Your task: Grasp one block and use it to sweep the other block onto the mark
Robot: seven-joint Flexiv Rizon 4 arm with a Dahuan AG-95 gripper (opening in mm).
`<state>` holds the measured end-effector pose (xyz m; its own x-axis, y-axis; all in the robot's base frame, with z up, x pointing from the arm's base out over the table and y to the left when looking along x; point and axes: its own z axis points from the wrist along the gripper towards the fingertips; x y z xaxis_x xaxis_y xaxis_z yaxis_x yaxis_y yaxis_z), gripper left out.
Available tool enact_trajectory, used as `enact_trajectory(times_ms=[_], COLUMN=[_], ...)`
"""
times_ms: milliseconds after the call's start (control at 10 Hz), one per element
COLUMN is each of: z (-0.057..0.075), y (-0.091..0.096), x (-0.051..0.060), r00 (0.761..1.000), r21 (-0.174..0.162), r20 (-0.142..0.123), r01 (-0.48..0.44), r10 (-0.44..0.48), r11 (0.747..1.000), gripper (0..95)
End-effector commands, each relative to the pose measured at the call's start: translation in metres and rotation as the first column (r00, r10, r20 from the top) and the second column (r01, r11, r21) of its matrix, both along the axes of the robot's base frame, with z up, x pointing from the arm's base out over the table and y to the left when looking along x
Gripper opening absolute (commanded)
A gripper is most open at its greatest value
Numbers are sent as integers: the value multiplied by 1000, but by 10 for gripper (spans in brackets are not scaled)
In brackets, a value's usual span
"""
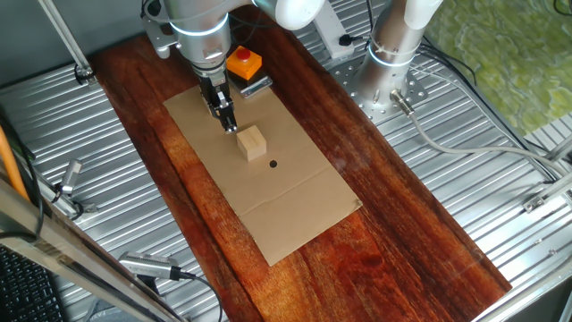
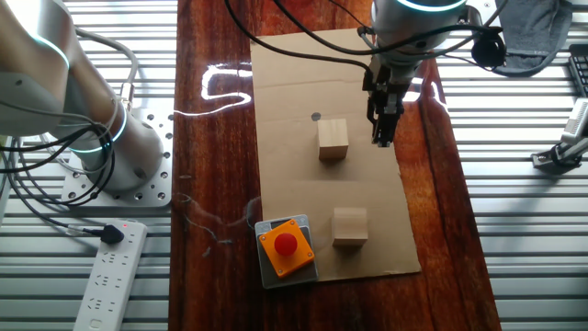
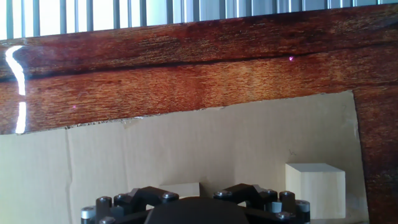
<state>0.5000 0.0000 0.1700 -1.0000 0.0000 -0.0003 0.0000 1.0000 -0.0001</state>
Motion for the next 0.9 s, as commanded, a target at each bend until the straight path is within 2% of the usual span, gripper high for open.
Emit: enact_trajectory(times_ms=[100,200,900], z=[0,0,1], y=[0,0,0], x=[0,0,0], r00=[1000,948,948], r21=[0,4,2], r20=[0,-1,-3], r01=[0,-319,-317], r10=[0,319,317], r11=[1000,948,948], gripper=[950,0,0])
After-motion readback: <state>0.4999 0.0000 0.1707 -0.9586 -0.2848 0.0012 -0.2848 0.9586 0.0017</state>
